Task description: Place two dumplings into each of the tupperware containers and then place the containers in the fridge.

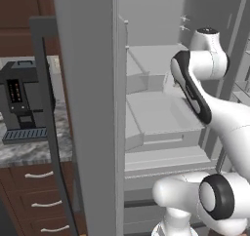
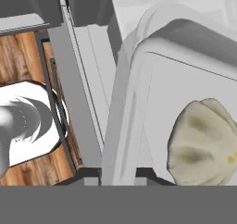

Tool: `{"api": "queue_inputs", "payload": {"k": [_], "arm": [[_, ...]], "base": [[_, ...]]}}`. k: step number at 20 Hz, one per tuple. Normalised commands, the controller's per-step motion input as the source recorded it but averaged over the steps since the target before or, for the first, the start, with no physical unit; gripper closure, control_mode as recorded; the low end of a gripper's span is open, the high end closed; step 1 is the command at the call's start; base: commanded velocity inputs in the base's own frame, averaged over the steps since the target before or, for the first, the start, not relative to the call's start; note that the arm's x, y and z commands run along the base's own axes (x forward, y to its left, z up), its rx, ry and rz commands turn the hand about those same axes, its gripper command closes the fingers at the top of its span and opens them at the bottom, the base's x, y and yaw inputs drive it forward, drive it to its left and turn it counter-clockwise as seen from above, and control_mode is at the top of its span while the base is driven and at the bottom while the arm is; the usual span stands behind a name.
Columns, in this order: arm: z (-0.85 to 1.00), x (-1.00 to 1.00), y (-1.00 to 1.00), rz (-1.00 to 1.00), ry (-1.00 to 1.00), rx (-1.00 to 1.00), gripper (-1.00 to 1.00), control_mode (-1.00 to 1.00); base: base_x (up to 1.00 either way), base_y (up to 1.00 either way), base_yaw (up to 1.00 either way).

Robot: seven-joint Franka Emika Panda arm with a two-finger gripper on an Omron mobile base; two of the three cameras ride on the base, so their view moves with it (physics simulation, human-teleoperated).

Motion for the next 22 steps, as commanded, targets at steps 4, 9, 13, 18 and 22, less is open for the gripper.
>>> {"api": "queue_inputs", "payload": {"k": [4,9,13,18,22], "arm": [[0.39,-0.54,0.20,-0.01,-0.01,-0.07,1.00,-1.00],[0.37,-0.86,0.17,-0.05,0.00,-0.07,1.00,-1.00],[0.38,-0.92,0.06,-0.05,-0.02,-0.05,1.00,-1.00],[0.32,-0.40,0.02,-0.01,-0.20,-0.09,1.00,-1.00],[0.04,0.68,-0.05,-0.03,0.00,0.00,1.00,-1.00]], "base": [[0.00,0.00,0.00],[0.00,0.00,0.00],[0.00,0.00,0.00],[0.00,0.00,0.00],[0.00,0.00,0.00]]}}
